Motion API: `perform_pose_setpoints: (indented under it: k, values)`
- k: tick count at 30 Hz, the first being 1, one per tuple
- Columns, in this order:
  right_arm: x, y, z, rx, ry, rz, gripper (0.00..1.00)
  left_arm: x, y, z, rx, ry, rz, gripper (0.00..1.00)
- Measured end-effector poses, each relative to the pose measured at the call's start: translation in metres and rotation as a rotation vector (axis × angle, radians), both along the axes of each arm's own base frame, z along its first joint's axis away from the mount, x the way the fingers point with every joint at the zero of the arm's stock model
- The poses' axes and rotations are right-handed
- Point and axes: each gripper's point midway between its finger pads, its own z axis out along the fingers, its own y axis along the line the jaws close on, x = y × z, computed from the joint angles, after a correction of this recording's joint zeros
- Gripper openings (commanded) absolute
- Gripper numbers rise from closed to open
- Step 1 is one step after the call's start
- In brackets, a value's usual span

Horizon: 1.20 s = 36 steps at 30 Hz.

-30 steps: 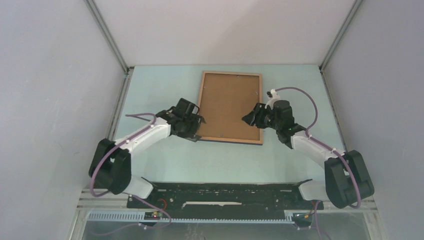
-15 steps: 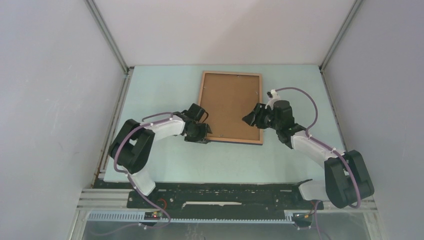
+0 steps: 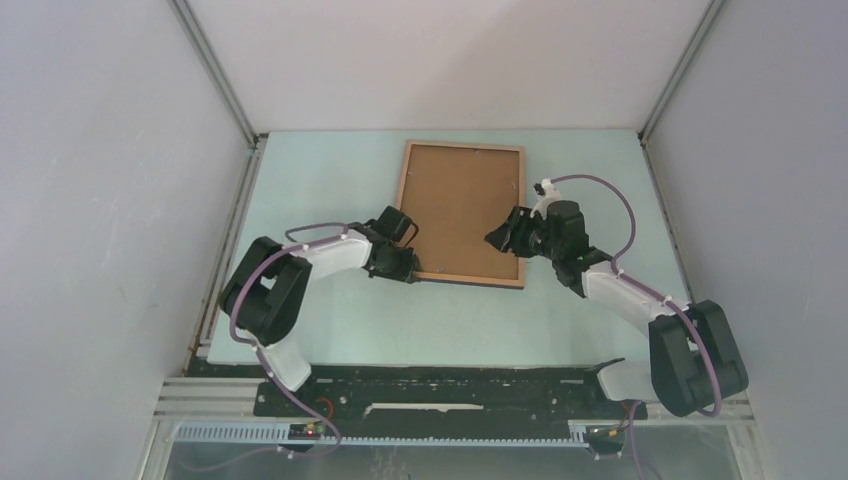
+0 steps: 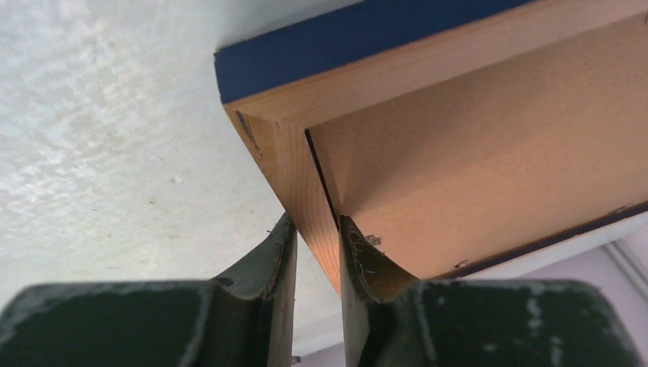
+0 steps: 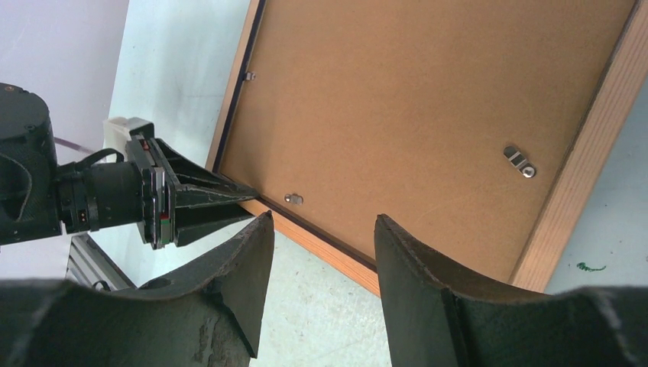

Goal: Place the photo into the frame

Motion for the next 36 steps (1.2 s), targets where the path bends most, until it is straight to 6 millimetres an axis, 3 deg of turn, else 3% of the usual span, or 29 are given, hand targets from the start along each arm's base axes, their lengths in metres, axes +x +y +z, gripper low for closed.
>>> perform_pose_setpoints:
  k: [5,11,14,17,22,24,33,36]
  values:
    - [0.000,0.000,0.000,-0.001,0.000,0.000,0.60,0.008,0.023,-0.001,0.125,-0.054,-0.137,0.00]
    - [0.008,-0.011,-0.009,-0.071,0.049,-0.061,0.92,0.019,0.047,-0.002,0.216,-0.128,-0.335,0.00]
    - [0.017,-0.025,-0.013,-0.145,0.069,-0.120,0.96,0.021,0.049,-0.003,0.230,-0.186,-0.421,0.00]
    - [0.036,-0.038,-0.024,-0.230,0.141,-0.193,0.96,0.022,0.051,-0.002,0.251,-0.232,-0.485,0.00]
    - [0.095,-0.055,-0.051,-0.393,0.302,-0.321,0.93,0.020,0.057,-0.002,0.287,-0.277,-0.560,0.00]
    - [0.104,-0.060,-0.062,-0.429,0.351,-0.348,0.91,0.019,0.058,-0.002,0.297,-0.285,-0.584,0.00]
    - [0.080,-0.085,-0.086,-0.542,0.495,-0.401,0.73,0.021,0.063,-0.001,0.309,-0.302,-0.639,0.00]
    - [0.065,-0.091,-0.101,-0.568,0.537,-0.403,0.60,0.026,0.067,0.000,0.336,-0.314,-0.668,0.00]
